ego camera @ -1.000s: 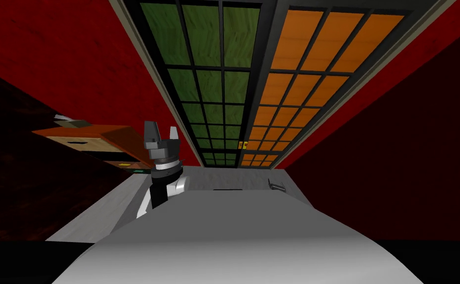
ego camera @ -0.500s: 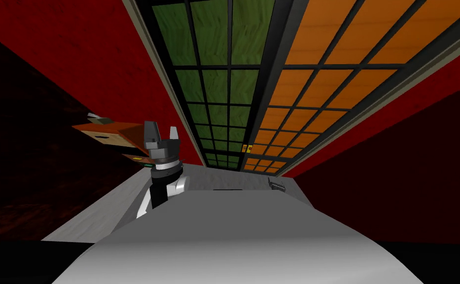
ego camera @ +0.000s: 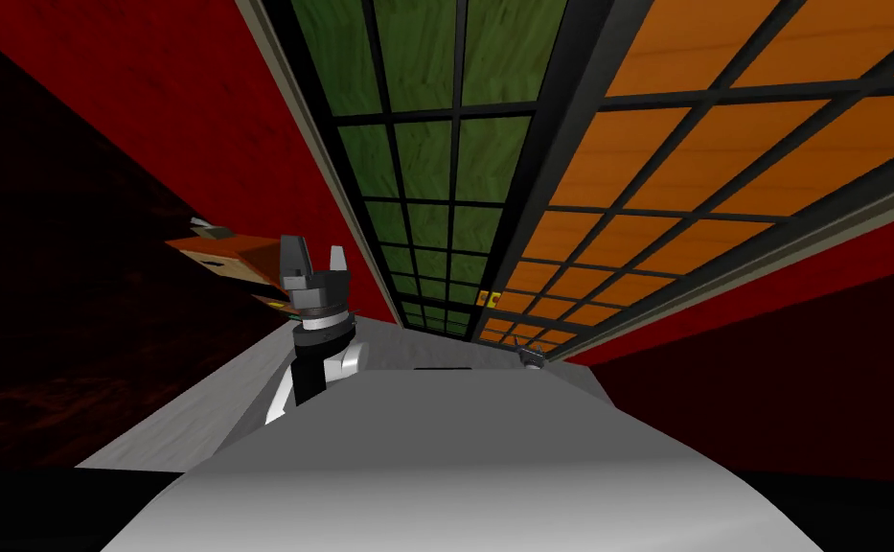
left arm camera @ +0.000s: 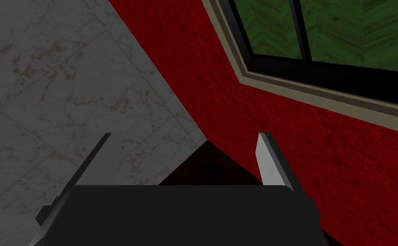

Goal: Pull the door open

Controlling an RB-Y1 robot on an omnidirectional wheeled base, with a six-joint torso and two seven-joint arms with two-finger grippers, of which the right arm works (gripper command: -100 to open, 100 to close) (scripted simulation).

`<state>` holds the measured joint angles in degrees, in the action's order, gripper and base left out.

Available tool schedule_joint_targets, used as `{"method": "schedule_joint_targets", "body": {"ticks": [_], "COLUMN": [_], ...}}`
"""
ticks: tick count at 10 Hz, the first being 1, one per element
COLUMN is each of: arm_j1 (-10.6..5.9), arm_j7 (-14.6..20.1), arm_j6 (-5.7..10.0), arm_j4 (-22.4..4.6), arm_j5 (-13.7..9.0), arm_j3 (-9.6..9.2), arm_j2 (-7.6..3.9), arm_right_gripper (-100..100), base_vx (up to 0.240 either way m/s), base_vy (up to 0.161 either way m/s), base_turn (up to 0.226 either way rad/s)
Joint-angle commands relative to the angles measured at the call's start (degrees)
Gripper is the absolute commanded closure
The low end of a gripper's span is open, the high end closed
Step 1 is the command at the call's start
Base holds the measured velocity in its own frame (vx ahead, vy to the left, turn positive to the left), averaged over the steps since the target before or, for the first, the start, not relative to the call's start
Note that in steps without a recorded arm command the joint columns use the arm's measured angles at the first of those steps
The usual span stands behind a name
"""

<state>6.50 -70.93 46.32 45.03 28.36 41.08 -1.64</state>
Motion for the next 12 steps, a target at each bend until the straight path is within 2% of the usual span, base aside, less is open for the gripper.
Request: {"method": "schedule_joint_targets", "body": {"ticks": [1,7,8,9,12], "arm_j1": [-1.73,-6.94,-6.43,-6.43,-6.43], "arm_j7": [-0.14,-0.04,-0.07,-0.07,-0.07], "arm_j6": [0.22,0.92,0.54,0.54,0.54], "arm_j4": [0.06,1.17,1.37,1.37,1.37], "arm_j5": [0.22,1.03,0.99,0.99,0.99], "arm_j3": [-0.24,-2.06,-1.89,-1.89,-1.89], "arm_j2": [0.81,3.45,3.35,3.35,3.35], "arm_right_gripper": [-100,-100,-100,100,100], "base_vx": [0.182,0.211,0.083,-0.009,-0.023], "base_vy": [-0.042,-0.04,-0.024,0.008,0.017], "base_turn": [0.141,0.122,0.024,0.003,0.004]}}
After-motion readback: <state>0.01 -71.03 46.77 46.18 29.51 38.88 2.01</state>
